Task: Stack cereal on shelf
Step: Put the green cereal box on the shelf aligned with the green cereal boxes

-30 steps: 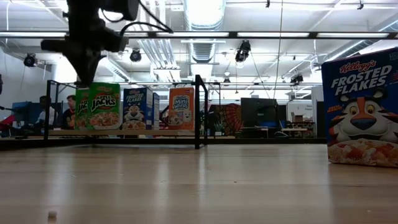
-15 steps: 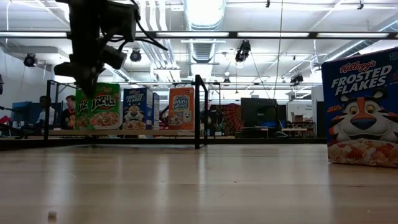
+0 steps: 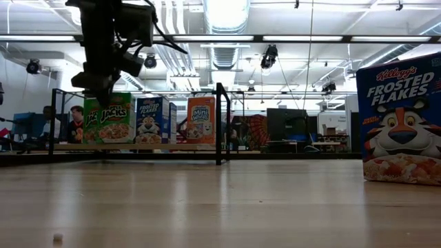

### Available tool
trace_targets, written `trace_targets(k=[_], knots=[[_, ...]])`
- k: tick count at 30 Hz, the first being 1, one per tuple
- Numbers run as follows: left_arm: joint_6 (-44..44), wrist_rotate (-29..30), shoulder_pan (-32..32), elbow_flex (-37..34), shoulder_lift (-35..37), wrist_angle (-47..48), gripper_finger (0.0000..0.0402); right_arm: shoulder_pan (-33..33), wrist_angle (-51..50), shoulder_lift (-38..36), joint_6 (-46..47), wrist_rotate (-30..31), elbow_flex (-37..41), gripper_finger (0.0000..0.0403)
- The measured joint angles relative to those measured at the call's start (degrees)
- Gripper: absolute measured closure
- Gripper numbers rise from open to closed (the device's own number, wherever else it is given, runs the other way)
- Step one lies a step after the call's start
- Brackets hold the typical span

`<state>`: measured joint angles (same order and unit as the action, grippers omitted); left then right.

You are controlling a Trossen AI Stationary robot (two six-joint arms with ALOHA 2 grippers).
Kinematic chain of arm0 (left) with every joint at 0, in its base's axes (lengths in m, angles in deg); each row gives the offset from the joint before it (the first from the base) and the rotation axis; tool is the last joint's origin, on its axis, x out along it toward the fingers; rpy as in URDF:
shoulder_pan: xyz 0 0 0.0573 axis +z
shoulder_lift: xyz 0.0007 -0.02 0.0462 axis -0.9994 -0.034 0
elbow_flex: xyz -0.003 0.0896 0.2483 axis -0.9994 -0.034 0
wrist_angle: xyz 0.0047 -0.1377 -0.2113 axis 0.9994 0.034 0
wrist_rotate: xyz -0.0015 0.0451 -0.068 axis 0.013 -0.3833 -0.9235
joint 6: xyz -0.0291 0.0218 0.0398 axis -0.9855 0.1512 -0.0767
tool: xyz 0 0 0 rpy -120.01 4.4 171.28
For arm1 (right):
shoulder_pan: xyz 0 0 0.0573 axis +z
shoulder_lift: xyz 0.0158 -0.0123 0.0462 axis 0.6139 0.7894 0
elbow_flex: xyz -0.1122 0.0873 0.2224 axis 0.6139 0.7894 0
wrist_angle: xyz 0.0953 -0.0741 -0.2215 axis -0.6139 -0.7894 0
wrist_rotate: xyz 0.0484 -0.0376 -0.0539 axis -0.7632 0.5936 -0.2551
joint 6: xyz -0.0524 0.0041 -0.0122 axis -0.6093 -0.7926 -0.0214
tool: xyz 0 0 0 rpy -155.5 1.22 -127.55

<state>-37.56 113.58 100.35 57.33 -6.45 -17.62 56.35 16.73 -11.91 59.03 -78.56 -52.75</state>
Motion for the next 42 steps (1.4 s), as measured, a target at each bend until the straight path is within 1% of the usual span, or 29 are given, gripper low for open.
trace_targets(k=[10,17,20,30,32,34,39,42], knots=[[-0.46,0.43,0.15,0.00,-0.02,1.16,0.0401,-0.02,0.02,0.00,0.00,0.00,0.00,0.0394],[-3.48,0.66,0.35,0.00,-0.02,1.01,0.0401,-0.01,0.02,0.01,0.00,0.00,0.00,0.0394],[-4.54,1.92,0.34,0.00,-0.02,1.13,0.0401,0.00,0.02,0.00,0.00,0.00,0.00,0.0394],[-6.62,1.44,0.14,0.70,-0.04,2.24,0.0401,-0.02,0.02,0.00,0.00,0.00,0.00,0.0394],[-8.25,0.41,-0.36,2.11,-0.04,2.29,0.0401,-0.02,0.02,0.01,-0.24,0.00,0.00,0.0394],[-10.21,-2.44,-0.94,4.71,-0.04,2.22,0.0401,-0.01,0.02,0.01,-0.34,0.00,0.00,0.0394],[-18.24,-10.16,-2.16,14.00,-0.04,0.35,0.0401,-0.02,-0.03,0.02,-0.70,-0.02,0.00,0.0394],[-24.74,-10.65,-2.40,19.12,-0.21,-2.60,0.0401,-0.02,-0.09,0.02,-1.11,-0.02,0.00,0.0394]])
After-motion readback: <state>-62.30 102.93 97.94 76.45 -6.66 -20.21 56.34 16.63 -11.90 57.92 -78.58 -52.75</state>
